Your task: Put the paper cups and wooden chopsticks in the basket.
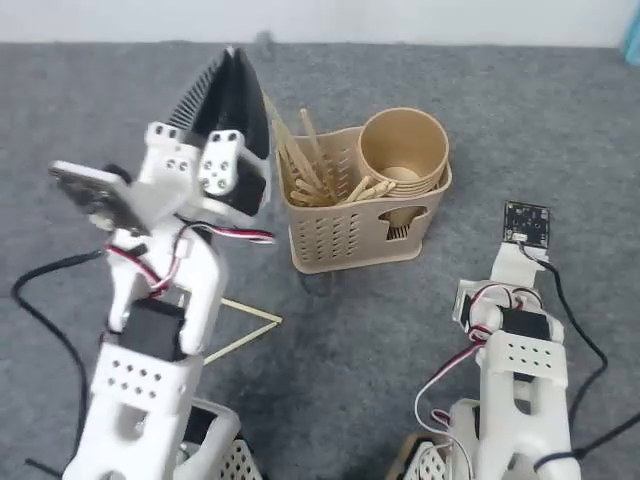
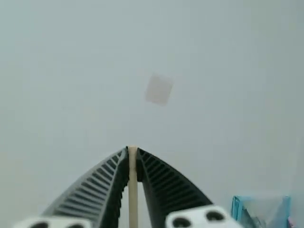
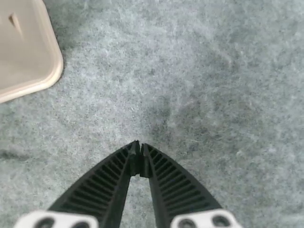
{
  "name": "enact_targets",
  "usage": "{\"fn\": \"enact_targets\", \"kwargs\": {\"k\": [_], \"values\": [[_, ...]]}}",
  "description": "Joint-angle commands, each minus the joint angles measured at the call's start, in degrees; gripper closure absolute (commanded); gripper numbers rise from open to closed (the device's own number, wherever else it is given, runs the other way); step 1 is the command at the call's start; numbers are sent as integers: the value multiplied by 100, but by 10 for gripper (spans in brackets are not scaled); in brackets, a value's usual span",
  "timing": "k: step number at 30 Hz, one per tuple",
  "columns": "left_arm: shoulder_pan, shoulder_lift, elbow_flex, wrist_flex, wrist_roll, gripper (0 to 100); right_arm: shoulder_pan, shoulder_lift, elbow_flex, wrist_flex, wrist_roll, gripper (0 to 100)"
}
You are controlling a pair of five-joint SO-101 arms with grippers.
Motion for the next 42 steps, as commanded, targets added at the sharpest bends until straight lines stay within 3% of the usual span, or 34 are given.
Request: {"fn": "enact_targets", "kwargs": {"k": [1, 9, 21, 27, 30, 35, 42], "values": [[220, -26, 743, -853, -53, 988, 4, -154, -44, -75, 70, 991], [897, -26, 1393, -862, -53, 988, 4, -154, -44, -66, 70, 991], [862, -70, 1763, -844, -53, 949, 4, -154, -44, -66, 211, 991], [862, -88, 1358, 484, -53, 777, 4, -154, -44, -57, 220, 991], [844, -97, 980, 1081, -53, 769, 4, -154, -44, -57, 220, 991], [70, -343, 224, 2057, -18, 803, 4, -154, -44, -57, 220, 991], [-1776, -782, -637, 3560, -9, 915, 4, -154, -35, -57, 220, 991]]}}
